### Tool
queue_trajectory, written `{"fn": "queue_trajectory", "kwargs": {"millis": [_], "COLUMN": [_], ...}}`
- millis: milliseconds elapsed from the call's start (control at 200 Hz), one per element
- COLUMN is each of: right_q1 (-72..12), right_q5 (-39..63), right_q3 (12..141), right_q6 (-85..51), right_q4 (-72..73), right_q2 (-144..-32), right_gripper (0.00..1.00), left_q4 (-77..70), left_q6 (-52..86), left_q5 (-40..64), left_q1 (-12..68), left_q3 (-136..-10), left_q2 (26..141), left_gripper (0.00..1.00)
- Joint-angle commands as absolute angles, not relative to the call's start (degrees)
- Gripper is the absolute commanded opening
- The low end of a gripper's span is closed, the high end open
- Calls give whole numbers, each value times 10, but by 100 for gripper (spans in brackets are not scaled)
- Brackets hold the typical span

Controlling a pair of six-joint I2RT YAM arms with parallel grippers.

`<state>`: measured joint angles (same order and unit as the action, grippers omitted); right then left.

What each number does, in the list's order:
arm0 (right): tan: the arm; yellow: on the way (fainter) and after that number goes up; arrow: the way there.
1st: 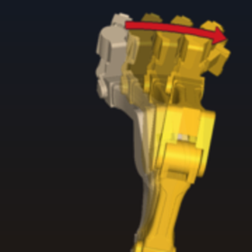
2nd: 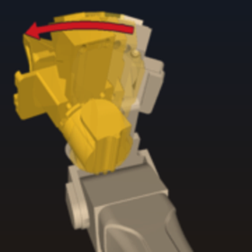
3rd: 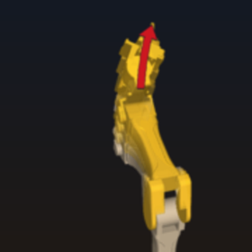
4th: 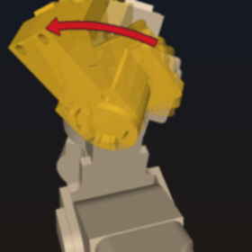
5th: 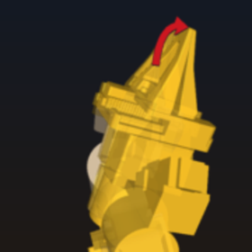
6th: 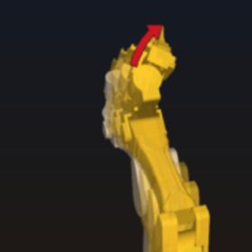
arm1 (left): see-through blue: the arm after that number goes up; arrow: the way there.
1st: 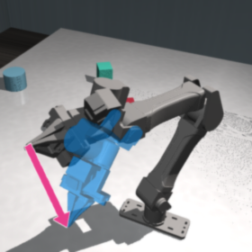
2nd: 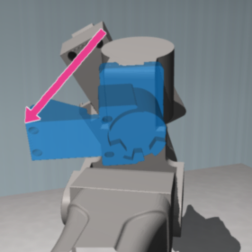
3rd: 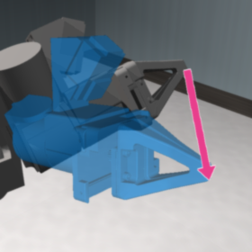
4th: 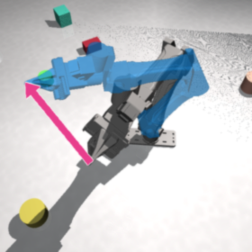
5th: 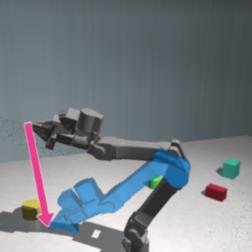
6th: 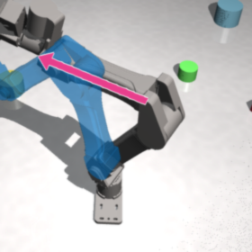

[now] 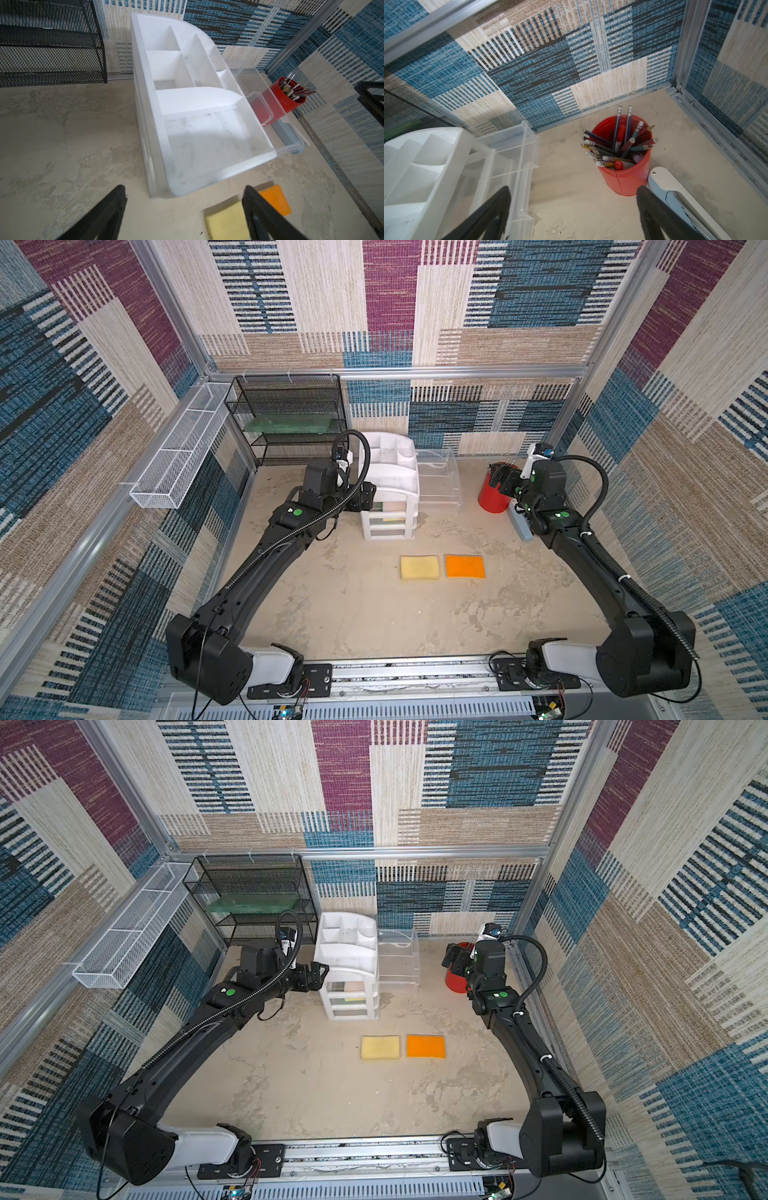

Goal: Take the sponge out of the drawer
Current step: Close the drawer of the storage box.

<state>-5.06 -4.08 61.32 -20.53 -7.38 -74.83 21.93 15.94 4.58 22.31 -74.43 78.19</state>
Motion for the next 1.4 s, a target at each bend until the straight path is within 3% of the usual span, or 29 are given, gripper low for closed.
{"fn": "queue_trajectory", "kwargs": {"millis": [0,265,541,1397], "right_q1": [-44,-41,-53,-212], "right_q5": [-39,-41,-3,23], "right_q3": [619,642,660,777], "right_q6": [-214,-216,-207,-166], "right_q4": [-87,-113,-122,-133], "right_q2": [-767,-827,-865,-1023], "right_gripper": [95,95,92,87], "left_q4": [193,140,122,70], "left_q6": [180,210,219,265], "left_q5": [98,201,238,373], "left_q1": [197,145,140,140], "left_q3": [-756,-755,-753,-768], "left_q2": [801,829,844,928], "left_gripper": [90,89,89,86]}}
